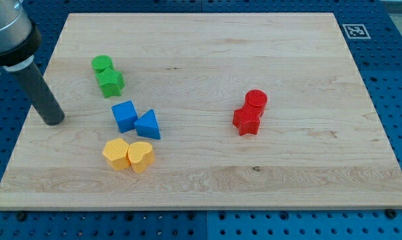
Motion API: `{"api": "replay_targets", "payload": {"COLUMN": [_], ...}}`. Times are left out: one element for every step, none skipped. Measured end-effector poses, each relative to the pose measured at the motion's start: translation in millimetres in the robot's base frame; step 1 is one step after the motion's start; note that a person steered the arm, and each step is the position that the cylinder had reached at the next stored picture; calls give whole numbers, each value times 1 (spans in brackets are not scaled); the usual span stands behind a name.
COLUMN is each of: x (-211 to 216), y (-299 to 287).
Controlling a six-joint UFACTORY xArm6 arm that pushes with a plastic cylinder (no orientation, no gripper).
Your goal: Push the blue cube along with blue triangle a bit down
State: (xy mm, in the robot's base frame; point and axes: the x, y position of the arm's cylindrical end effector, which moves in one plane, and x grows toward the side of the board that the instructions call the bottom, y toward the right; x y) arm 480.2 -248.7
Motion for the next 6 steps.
{"api": "replay_targets", "payload": {"x": [-1, -14, -15, -15, -15, -13], "y": [0, 9, 25, 57, 78, 95]}}
